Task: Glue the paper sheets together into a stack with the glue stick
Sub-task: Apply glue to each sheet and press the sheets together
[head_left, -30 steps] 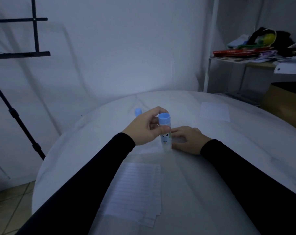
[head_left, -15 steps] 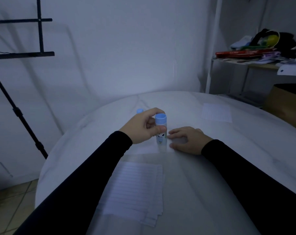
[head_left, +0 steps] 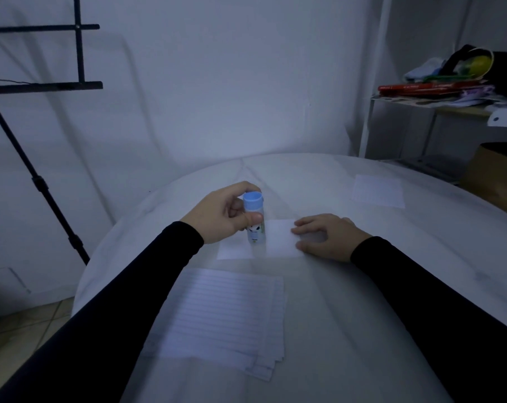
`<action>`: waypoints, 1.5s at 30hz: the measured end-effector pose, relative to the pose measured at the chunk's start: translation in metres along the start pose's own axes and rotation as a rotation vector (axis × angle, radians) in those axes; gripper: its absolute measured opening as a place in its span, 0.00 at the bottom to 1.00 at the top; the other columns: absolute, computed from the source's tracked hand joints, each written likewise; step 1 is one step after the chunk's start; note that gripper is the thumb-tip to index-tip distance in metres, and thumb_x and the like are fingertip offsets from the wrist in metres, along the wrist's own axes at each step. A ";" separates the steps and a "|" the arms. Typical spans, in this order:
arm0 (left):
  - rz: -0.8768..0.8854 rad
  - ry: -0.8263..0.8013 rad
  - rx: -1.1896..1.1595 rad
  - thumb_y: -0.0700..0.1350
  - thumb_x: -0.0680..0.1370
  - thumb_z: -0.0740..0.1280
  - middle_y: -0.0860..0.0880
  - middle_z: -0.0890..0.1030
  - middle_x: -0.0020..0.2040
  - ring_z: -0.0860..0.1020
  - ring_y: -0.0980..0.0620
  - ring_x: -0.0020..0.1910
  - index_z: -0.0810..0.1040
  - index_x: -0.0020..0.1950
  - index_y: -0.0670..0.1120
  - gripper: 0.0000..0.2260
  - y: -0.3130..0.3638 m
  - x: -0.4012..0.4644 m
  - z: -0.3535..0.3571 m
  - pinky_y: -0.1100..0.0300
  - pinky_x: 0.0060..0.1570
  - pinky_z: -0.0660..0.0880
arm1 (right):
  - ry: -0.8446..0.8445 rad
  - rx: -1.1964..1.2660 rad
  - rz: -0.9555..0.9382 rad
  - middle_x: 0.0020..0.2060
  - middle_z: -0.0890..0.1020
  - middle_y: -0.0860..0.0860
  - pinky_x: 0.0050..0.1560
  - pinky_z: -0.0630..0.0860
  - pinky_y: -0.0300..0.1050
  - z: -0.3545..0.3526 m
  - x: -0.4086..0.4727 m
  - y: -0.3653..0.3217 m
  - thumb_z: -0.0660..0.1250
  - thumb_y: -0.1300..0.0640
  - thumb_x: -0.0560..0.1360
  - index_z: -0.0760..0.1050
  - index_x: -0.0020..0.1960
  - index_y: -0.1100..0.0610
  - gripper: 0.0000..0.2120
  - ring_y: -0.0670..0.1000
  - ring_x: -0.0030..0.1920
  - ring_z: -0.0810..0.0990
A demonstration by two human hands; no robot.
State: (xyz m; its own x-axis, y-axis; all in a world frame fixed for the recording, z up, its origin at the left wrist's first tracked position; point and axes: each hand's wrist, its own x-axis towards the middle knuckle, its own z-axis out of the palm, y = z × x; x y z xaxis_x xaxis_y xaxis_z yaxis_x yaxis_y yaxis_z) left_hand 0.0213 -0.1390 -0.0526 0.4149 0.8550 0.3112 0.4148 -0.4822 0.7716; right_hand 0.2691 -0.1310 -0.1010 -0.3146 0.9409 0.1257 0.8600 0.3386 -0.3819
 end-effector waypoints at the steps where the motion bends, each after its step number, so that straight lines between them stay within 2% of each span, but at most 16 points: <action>1: -0.004 0.003 -0.003 0.47 0.70 0.70 0.42 0.81 0.39 0.79 0.51 0.36 0.74 0.53 0.50 0.12 -0.001 -0.002 -0.003 0.52 0.43 0.77 | 0.002 0.002 0.001 0.67 0.69 0.35 0.70 0.54 0.47 0.000 0.000 0.000 0.66 0.42 0.73 0.73 0.63 0.39 0.18 0.42 0.71 0.62; 5: -0.025 0.033 -0.010 0.47 0.70 0.71 0.45 0.81 0.38 0.78 0.48 0.36 0.75 0.50 0.52 0.11 -0.007 -0.010 -0.016 0.55 0.42 0.77 | 0.005 0.007 -0.002 0.67 0.69 0.35 0.70 0.54 0.48 0.000 -0.001 0.000 0.66 0.42 0.74 0.73 0.63 0.39 0.18 0.42 0.71 0.62; 10: -0.049 0.058 0.007 0.55 0.66 0.71 0.36 0.80 0.40 0.77 0.46 0.37 0.75 0.48 0.55 0.14 -0.011 -0.021 -0.030 0.48 0.44 0.78 | 0.001 0.006 -0.002 0.67 0.69 0.35 0.70 0.55 0.48 0.001 -0.001 0.000 0.66 0.42 0.74 0.73 0.63 0.39 0.18 0.42 0.71 0.62; 15: -0.058 0.083 0.050 0.49 0.70 0.71 0.36 0.80 0.39 0.78 0.47 0.35 0.75 0.51 0.50 0.12 -0.014 -0.025 -0.036 0.46 0.46 0.78 | -0.004 0.002 0.001 0.67 0.69 0.34 0.71 0.55 0.49 0.002 -0.001 0.001 0.65 0.41 0.74 0.73 0.63 0.38 0.18 0.41 0.71 0.62; 20: -0.048 0.066 0.119 0.46 0.73 0.71 0.47 0.82 0.35 0.79 0.47 0.34 0.75 0.51 0.49 0.10 -0.015 -0.025 -0.044 0.46 0.46 0.78 | 0.007 -0.009 -0.005 0.67 0.69 0.35 0.71 0.56 0.49 0.004 0.000 0.001 0.65 0.41 0.74 0.73 0.63 0.39 0.18 0.42 0.71 0.62; 23: -0.001 0.170 0.083 0.44 0.73 0.71 0.52 0.82 0.33 0.77 0.49 0.33 0.73 0.50 0.48 0.09 -0.009 -0.022 -0.049 0.55 0.39 0.77 | 0.023 -0.045 0.004 0.68 0.69 0.36 0.70 0.58 0.47 0.004 0.003 0.003 0.64 0.45 0.75 0.73 0.64 0.41 0.17 0.44 0.71 0.62; 25: 0.040 0.267 -0.042 0.45 0.72 0.69 0.53 0.82 0.34 0.78 0.51 0.33 0.71 0.49 0.48 0.09 -0.002 -0.017 -0.054 0.60 0.36 0.77 | 0.099 -0.121 0.028 0.68 0.69 0.38 0.68 0.63 0.47 0.002 0.006 0.005 0.62 0.51 0.75 0.75 0.62 0.42 0.16 0.47 0.70 0.65; 27: 0.078 0.328 -0.097 0.46 0.72 0.67 0.55 0.82 0.34 0.78 0.54 0.33 0.71 0.49 0.49 0.09 0.004 -0.012 -0.059 0.60 0.36 0.78 | 0.241 -0.194 0.062 0.67 0.71 0.42 0.64 0.67 0.48 0.000 0.007 0.003 0.60 0.55 0.75 0.75 0.62 0.43 0.18 0.50 0.67 0.69; 29: 0.101 0.339 -0.106 0.46 0.72 0.67 0.55 0.82 0.34 0.78 0.54 0.34 0.71 0.50 0.49 0.08 0.008 -0.007 -0.060 0.59 0.37 0.78 | 0.368 -0.200 0.122 0.64 0.75 0.45 0.60 0.67 0.49 -0.001 0.006 -0.006 0.60 0.54 0.75 0.76 0.61 0.45 0.16 0.53 0.63 0.71; 30: 0.105 0.336 -0.107 0.47 0.72 0.67 0.55 0.82 0.35 0.78 0.53 0.34 0.71 0.50 0.50 0.08 0.008 -0.004 -0.059 0.58 0.37 0.78 | 0.390 -0.219 0.152 0.62 0.76 0.46 0.60 0.65 0.49 0.000 0.007 -0.013 0.59 0.50 0.76 0.76 0.61 0.46 0.15 0.54 0.62 0.72; 33: 0.098 0.308 -0.107 0.47 0.72 0.67 0.55 0.83 0.35 0.78 0.51 0.36 0.72 0.50 0.50 0.09 0.008 0.004 -0.051 0.59 0.38 0.79 | 0.288 -0.326 0.226 0.60 0.77 0.47 0.63 0.59 0.54 0.008 0.010 -0.036 0.56 0.35 0.75 0.76 0.61 0.46 0.23 0.54 0.61 0.71; 36: 0.065 0.290 -0.088 0.50 0.71 0.68 0.54 0.83 0.36 0.78 0.49 0.36 0.72 0.49 0.51 0.10 0.005 0.011 -0.044 0.58 0.38 0.77 | 0.157 -0.368 0.231 0.61 0.76 0.48 0.67 0.53 0.60 0.017 0.014 -0.048 0.55 0.28 0.71 0.76 0.60 0.47 0.30 0.54 0.63 0.69; 40: 0.020 0.266 -0.071 0.52 0.70 0.68 0.51 0.83 0.37 0.79 0.47 0.38 0.73 0.49 0.52 0.11 0.003 0.015 -0.037 0.55 0.41 0.78 | 0.014 -0.296 0.169 0.67 0.71 0.45 0.69 0.44 0.67 0.011 0.018 -0.043 0.59 0.31 0.71 0.71 0.66 0.45 0.29 0.54 0.68 0.65; 45: 0.023 0.131 -0.094 0.49 0.70 0.69 0.49 0.83 0.37 0.78 0.48 0.37 0.73 0.50 0.49 0.11 0.013 0.013 -0.015 0.54 0.41 0.78 | -0.129 -0.126 0.064 0.70 0.67 0.38 0.70 0.38 0.66 -0.003 0.021 -0.019 0.64 0.41 0.74 0.69 0.67 0.41 0.22 0.48 0.73 0.56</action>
State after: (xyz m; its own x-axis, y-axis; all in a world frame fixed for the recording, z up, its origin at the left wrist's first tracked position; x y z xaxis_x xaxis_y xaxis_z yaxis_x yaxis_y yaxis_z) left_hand 0.0200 -0.1314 -0.0304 0.3121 0.8643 0.3944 0.3264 -0.4874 0.8099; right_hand 0.2477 -0.1181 -0.0883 -0.2996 0.9539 -0.0164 0.9208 0.2845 -0.2669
